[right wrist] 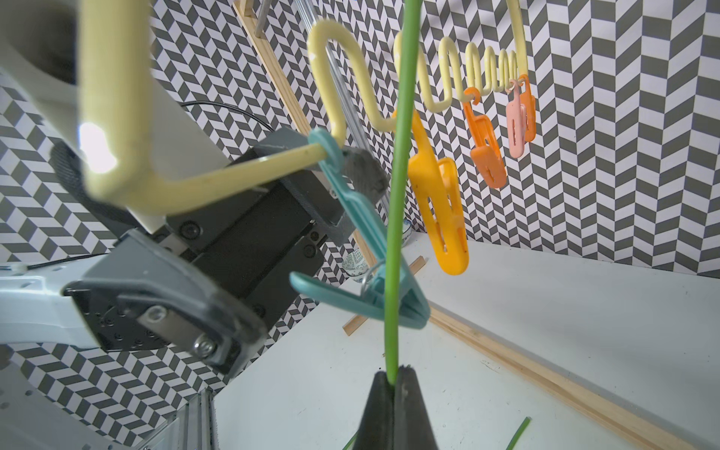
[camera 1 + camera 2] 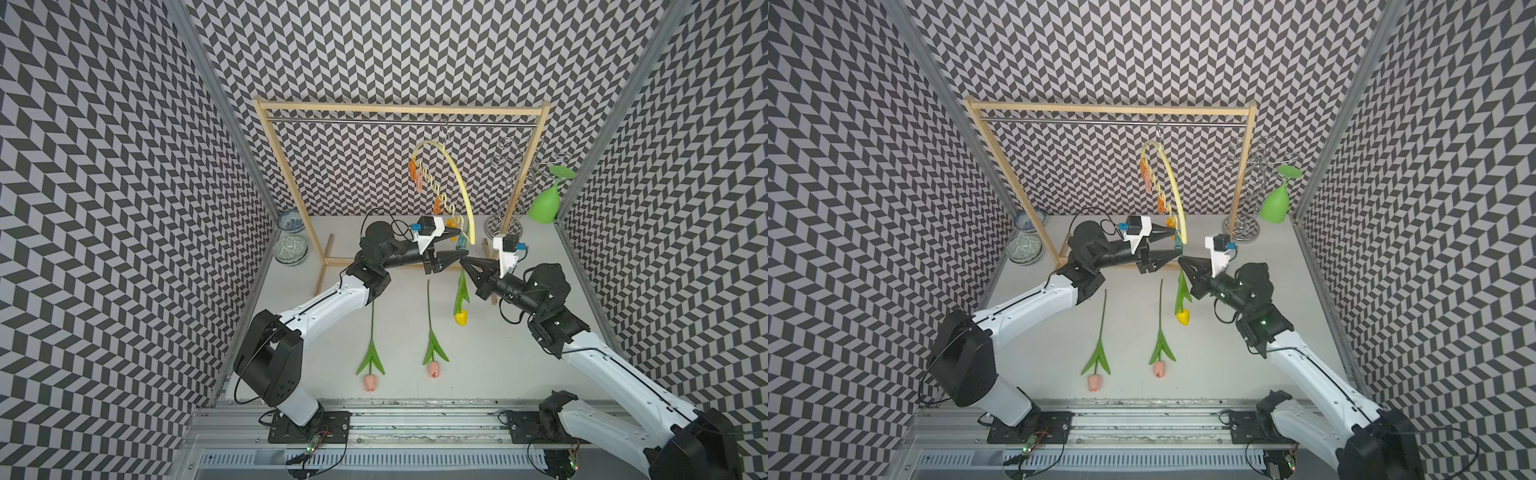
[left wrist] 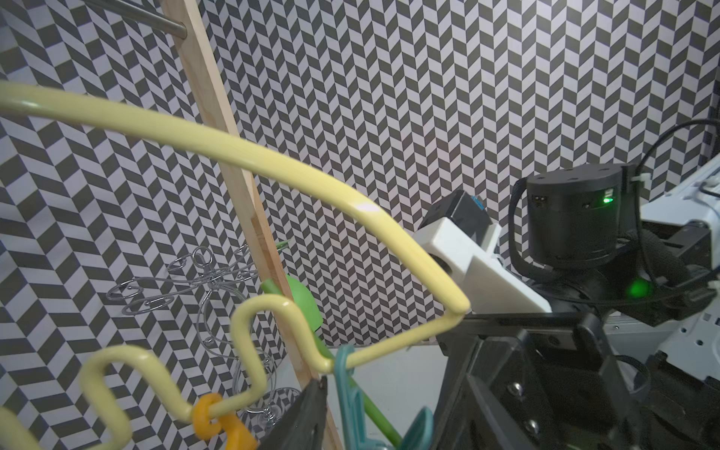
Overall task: Dry the flowers on a clothes hanger
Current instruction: Open the clamp at the hanger.
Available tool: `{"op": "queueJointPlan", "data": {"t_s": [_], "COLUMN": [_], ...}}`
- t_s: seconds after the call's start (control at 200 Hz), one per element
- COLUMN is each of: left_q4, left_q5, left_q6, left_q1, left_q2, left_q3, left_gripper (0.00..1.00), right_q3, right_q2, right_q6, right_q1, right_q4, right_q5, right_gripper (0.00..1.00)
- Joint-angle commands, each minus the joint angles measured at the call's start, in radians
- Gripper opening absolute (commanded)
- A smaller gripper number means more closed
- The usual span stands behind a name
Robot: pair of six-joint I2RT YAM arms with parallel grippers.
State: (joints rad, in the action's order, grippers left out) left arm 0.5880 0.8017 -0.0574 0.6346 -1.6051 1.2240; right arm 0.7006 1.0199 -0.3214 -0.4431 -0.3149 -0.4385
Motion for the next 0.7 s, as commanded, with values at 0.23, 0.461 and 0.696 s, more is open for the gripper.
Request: {"op": "queueJointPlan", "data": {"t_s": [0.23,0.461,0.696], "left_q4": [-0.03,-0.019,0.026], "left_q5": [0.008,-0.013,-0.088], "left_q6": [0.025,0.058,0.146], "left_q1": [0.008,0.018,0.033], "left_q2": [-0.013,-0.02,-0.015], "left_q3": [0.038,0.046,0.04], "left_gripper": [0.37,0.31,0.28], "right_q3": [0.005,-0.024,-0.222], "right_q2": [-0.004,-0.018,-0.066], "right_q6": [0.006,-0.016,-0.223], "right_q1": [-0.007,-0.007,-0.009], "right_q4": [-0.038,-0.023,-0.27], "right_q5": [-0.002,0.064,0.198], "right_gripper": [0.0,0.0,0.0]}}
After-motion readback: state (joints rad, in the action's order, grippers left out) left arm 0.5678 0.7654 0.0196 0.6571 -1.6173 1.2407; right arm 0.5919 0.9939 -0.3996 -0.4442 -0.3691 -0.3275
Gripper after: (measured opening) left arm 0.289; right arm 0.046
